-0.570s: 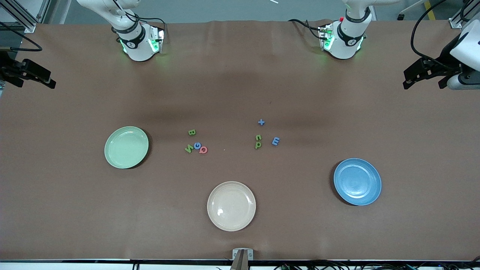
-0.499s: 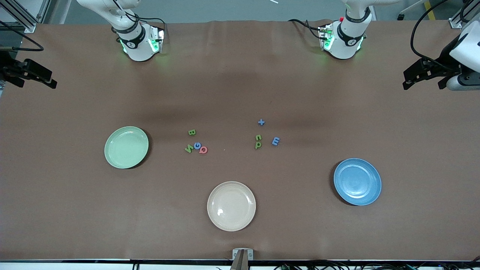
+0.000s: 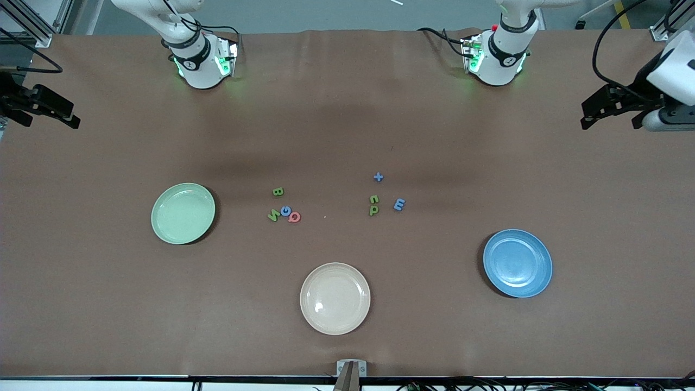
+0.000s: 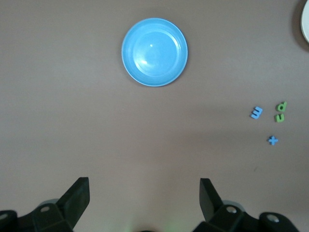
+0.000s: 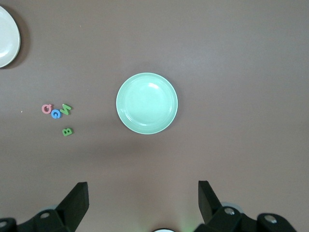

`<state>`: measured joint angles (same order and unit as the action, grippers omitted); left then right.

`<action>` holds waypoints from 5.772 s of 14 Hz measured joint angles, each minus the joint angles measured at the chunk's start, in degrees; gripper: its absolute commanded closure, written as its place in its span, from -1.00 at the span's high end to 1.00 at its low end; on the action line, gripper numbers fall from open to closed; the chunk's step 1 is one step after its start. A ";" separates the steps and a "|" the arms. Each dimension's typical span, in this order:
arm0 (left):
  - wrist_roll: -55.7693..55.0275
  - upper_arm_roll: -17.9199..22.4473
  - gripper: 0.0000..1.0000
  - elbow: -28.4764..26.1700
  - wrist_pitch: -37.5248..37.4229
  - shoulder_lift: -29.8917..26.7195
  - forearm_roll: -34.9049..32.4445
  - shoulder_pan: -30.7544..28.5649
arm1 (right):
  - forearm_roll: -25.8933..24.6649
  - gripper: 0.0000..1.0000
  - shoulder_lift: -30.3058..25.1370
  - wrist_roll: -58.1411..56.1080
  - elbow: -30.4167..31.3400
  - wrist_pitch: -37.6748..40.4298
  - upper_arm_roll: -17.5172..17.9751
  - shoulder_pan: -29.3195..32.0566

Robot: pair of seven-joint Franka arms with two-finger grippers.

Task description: Sort upper and lower case letters into plates

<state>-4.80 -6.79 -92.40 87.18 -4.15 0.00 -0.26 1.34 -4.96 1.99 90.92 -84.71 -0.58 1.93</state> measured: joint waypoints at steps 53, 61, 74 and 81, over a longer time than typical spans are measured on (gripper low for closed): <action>-76.12 -17.88 -0.90 -10.87 41.32 34.90 -27.66 -4.59 | 6.45 0.46 37.75 43.95 18.24 -56.13 1.35 -25.71; -54.86 -17.79 0.12 -11.59 44.47 38.57 -27.65 -17.61 | 6.45 -0.17 39.40 46.79 18.23 -57.58 1.27 -26.40; -75.53 -26.25 0.98 -10.26 43.60 40.19 -27.57 -7.25 | 6.28 -1.00 28.35 29.64 16.34 -38.95 -3.02 -18.52; -80.38 -26.11 0.80 -6.16 43.76 45.19 -27.57 9.24 | 6.27 -0.97 24.81 10.69 29.12 -47.88 -3.11 -8.01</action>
<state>-85.18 -32.91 -98.56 130.94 41.03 -27.57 8.98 7.61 19.85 12.68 120.03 -132.59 -3.69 -6.08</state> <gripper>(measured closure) 0.044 0.661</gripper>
